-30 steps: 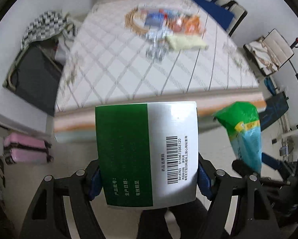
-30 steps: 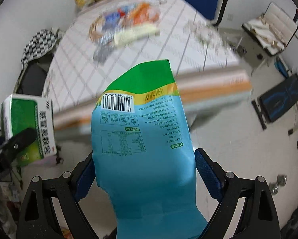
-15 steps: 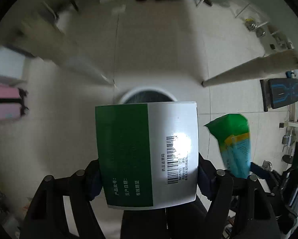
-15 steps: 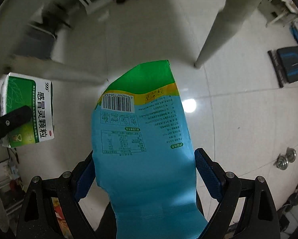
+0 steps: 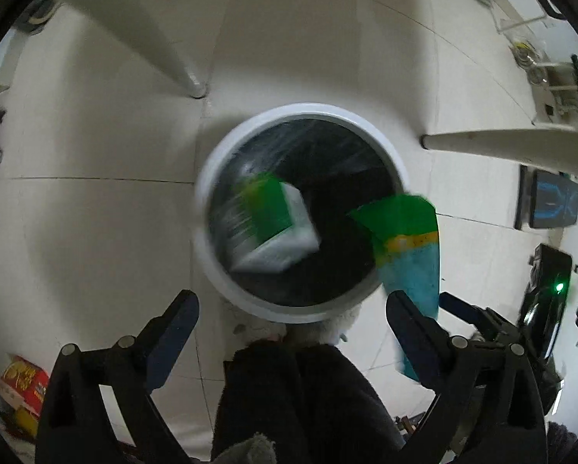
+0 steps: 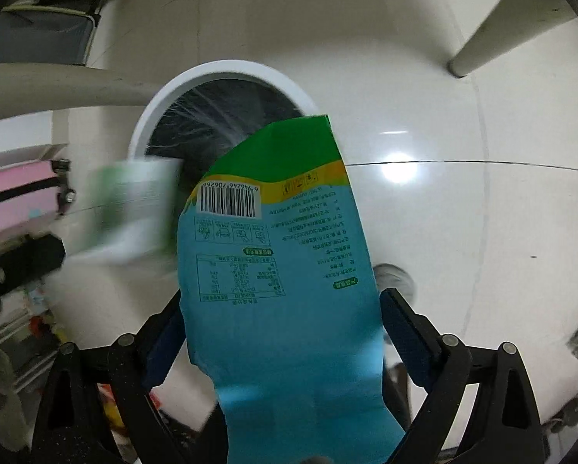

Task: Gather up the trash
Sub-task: 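Carry the box and bag to the white bin and release both, then grasp the silver blister pack with the left tool while the right grasps the cream leaflet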

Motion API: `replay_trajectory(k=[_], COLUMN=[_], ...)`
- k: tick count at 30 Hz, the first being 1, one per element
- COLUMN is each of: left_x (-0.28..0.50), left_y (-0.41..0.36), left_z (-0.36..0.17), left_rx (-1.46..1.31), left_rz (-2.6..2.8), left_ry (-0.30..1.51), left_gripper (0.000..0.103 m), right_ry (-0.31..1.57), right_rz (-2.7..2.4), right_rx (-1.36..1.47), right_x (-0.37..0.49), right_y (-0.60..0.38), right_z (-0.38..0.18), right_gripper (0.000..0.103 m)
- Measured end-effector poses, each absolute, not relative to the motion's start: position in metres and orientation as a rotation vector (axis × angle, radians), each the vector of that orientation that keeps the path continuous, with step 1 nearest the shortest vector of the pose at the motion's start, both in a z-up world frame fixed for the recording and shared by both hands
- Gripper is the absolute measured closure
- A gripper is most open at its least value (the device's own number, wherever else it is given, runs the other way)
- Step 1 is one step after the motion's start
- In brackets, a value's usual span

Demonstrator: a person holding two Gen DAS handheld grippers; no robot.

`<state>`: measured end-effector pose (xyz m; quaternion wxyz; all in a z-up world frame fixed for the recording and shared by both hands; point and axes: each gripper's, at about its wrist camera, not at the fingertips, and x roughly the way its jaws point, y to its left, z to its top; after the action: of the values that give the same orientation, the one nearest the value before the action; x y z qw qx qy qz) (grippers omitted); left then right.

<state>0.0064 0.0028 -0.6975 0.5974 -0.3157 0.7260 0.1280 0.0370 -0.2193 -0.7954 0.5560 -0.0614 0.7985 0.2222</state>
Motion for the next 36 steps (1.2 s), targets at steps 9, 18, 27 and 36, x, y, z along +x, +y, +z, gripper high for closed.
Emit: replay_trajectory(k=[9, 18, 27, 36], left_x=[-0.02, -0.034, -0.033, -0.042], left_y=[0.012, 0.0, -0.004, -0.007], left_z=[-0.66, -0.627, -0.58, -0.472], left_rx=[-0.595, -0.525, -0.499, -0.489], left_rz=[0.427, 0.454, 0.463, 0.455], left_ry=[1.673, 1.667, 1.623, 1.565], left_gripper=[0.004, 0.004, 0.004, 0.004], right_ry=[1.844, 1.717, 1.636, 1.596], right_rz=[0.535, 0.465, 0.404, 0.428], right_rx=[-0.203, -0.345, -0.375, -0.375], right_x=[0.033, 0.035, 0.037, 0.035], right_y=[-0.199, -0.186, -0.195, -0.2], right_z=[-0.778, -0.732, -0.655, -0.534], right_gripper=[0.0, 0.0, 0.0, 0.0])
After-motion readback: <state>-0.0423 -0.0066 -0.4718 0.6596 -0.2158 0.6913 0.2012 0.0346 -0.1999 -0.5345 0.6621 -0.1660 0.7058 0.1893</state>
